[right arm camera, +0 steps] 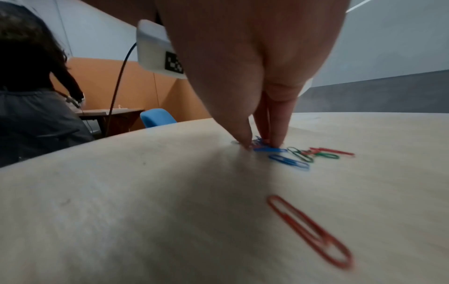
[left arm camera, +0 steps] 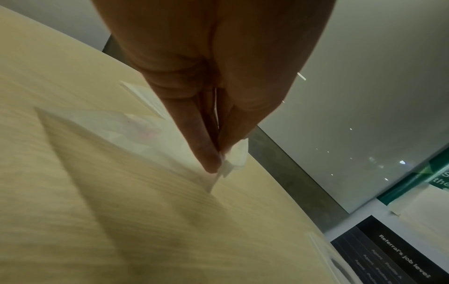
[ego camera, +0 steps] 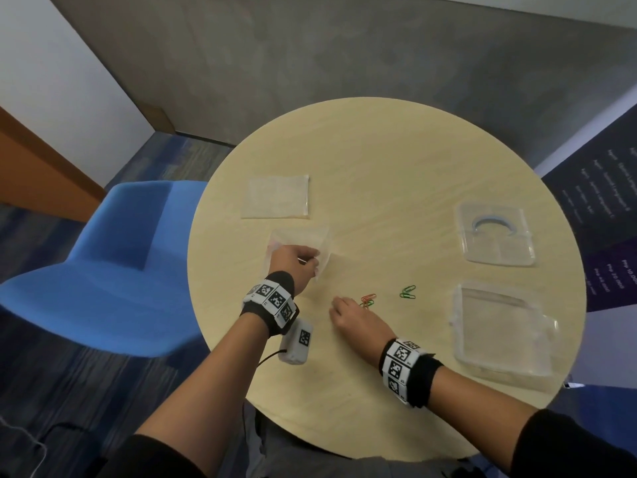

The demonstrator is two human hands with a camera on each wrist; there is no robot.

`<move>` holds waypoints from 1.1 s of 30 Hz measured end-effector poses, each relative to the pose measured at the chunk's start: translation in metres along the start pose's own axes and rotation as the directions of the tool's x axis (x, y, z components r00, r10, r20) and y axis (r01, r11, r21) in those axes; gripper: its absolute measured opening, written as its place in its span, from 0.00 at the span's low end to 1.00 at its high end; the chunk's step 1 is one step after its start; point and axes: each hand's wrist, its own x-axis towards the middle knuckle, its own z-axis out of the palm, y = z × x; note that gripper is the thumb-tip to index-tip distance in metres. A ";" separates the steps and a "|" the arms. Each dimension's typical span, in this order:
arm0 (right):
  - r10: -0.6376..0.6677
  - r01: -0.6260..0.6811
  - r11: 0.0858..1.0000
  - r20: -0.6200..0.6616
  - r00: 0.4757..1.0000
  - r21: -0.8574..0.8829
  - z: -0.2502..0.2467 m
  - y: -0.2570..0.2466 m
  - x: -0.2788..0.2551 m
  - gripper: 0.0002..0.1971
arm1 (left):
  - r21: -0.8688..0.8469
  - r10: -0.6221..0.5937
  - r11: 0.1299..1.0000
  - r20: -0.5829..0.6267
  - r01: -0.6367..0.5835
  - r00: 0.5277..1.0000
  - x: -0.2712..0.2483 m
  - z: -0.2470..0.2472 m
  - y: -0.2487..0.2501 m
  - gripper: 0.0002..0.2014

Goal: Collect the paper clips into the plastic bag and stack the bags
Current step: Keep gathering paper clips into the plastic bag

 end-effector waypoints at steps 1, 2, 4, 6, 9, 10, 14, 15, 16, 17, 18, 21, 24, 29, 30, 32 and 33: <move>-0.014 0.014 1.000 0.010 1.000 -0.002 -0.002 0.002 -0.001 0.11 | 0.002 -0.010 1.000 0.008 0.010 1.000 -0.001 0.001 -0.004 0.11; -0.015 0.014 1.000 0.024 1.000 0.008 -0.006 0.005 -0.001 0.11 | 0.002 -0.017 1.000 0.020 0.017 1.000 -0.002 0.002 -0.006 0.11; 0.003 -0.003 1.000 0.033 0.999 0.018 -0.015 0.010 0.004 0.09 | 0.017 -0.020 1.000 0.039 0.019 0.999 -0.005 0.003 -0.010 0.12; 0.038 -0.039 0.999 0.048 0.998 0.012 -0.021 0.014 0.012 0.08 | 0.021 -0.020 1.000 0.045 0.019 0.999 -0.007 0.004 -0.013 0.11; 0.129 -0.134 0.988 0.059 0.990 0.074 -0.028 0.024 0.027 0.09 | 0.022 -0.009 1.000 0.046 0.008 0.999 -0.010 0.004 -0.013 0.11; 0.177 -0.181 0.978 0.050 0.983 0.105 -0.031 0.030 0.030 0.09 | 0.022 -0.002 1.000 0.044 0.001 0.999 -0.010 0.003 -0.013 0.11; 0.533 -0.417 0.726 -0.063 0.844 0.547 -0.044 0.059 0.033 0.06 | 0.028 0.010 1.000 0.041 -0.011 0.999 -0.013 0.004 -0.015 0.11; 0.623 -0.402 0.560 -0.048 0.781 0.724 -0.048 0.064 0.032 0.04 | 0.019 0.010 1.000 0.040 -0.011 0.999 -0.013 0.006 -0.016 0.11; 0.677 -0.326 0.353 0.001 0.736 0.877 -0.055 0.066 0.031 0.04 | 0.014 0.013 1.000 0.040 -0.014 0.999 -0.013 0.008 -0.016 0.11; 0.686 -0.211 0.127 0.068 0.724 0.969 -0.061 0.065 0.029 0.05 | 0.017 0.017 1.000 0.041 -0.018 0.999 -0.013 0.010 -0.015 0.12; 0.654 -0.100 -0.072 0.123 0.747 0.992 -0.068 0.061 0.029 0.07 | 0.022 0.022 0.999 0.043 -0.023 0.999 -0.013 0.013 -0.014 0.12; 0.578 -0.058 -0.154 0.138 0.804 0.986 -0.078 0.048 0.036 0.08 | 0.034 0.044 0.998 0.040 -0.046 0.998 -0.015 0.022 -0.010 0.12; 0.661 -0.202 0.112 0.079 0.747 0.973 -0.072 0.042 0.043 0.05 | 0.036 0.067 0.997 -0.001 -0.067 0.998 -0.015 0.027 -0.004 0.12; 0.663 -0.336 0.259 0.086 0.743 0.906 -0.073 0.042 0.053 0.07 | 0.043 0.110 0.993 0.023 -0.111 0.994 -0.016 0.030 0.003 0.12; 0.641 -0.365 0.310 0.091 0.762 0.878 -0.075 0.042 0.054 0.09 | 0.044 0.116 0.992 0.027 -0.117 0.993 -0.016 0.030 0.004 0.12; 0.597 -0.393 0.434 0.068 0.799 0.811 -0.080 0.041 0.053 0.12 | 0.039 0.120 0.992 0.026 -0.121 0.992 -0.017 0.031 0.005 0.12; 0.582 -0.393 0.491 0.044 0.812 0.777 -0.083 0.040 0.052 0.12 | 0.036 0.118 0.992 0.024 -0.119 0.993 -0.017 0.031 0.006 0.12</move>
